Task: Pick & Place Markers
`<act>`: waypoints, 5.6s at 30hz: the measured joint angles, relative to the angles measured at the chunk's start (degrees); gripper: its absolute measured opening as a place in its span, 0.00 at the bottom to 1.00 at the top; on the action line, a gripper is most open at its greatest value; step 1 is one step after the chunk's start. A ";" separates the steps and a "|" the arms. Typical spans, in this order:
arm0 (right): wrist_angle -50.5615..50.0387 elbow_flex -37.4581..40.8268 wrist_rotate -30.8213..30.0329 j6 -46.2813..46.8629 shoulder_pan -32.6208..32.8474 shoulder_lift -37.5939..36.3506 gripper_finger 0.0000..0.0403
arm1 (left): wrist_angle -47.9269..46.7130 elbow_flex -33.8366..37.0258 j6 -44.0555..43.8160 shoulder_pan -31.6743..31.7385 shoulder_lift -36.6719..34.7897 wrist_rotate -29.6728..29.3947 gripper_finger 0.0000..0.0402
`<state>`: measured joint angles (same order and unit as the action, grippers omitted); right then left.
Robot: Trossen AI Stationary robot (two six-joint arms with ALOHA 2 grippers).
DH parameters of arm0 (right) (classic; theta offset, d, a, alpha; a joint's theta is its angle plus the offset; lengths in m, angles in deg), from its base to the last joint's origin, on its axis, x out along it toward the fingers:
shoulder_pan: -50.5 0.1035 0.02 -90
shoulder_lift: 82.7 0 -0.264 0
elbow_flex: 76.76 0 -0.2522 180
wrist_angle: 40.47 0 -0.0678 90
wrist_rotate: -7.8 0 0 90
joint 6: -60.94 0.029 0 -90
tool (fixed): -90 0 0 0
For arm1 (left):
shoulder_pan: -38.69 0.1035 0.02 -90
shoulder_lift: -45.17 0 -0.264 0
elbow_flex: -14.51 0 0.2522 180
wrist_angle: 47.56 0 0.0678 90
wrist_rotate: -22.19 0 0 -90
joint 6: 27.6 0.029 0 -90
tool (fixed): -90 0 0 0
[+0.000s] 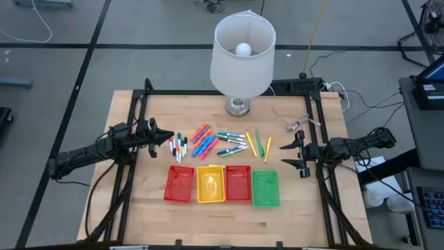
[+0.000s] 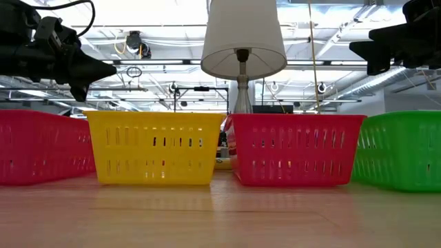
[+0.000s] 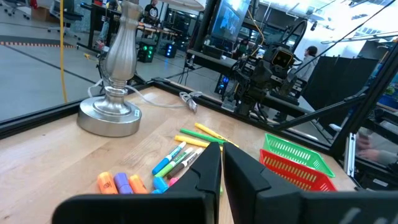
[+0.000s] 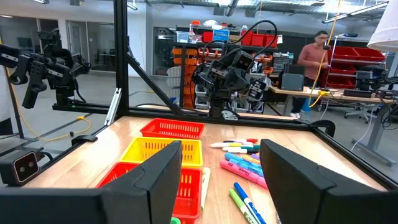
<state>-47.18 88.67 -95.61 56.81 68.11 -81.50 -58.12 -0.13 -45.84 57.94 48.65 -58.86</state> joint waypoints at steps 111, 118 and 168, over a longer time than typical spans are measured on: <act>-3.13 0.00 4.48 13.36 0.02 6.40 0.52 | 0.31 -0.05 6.67 0.00 0.01 12.02 0.05; -3.03 0.00 4.24 12.03 0.00 6.40 0.52 | 0.20 -0.05 5.63 -2.24 1.92 11.98 0.05; -2.56 0.00 4.48 13.01 0.00 6.37 0.52 | -2.40 -0.07 13.51 -16.83 0.83 -8.92 0.05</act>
<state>-49.74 88.66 -91.13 69.82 68.10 -75.12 -60.52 -0.20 -32.33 41.11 49.48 -67.78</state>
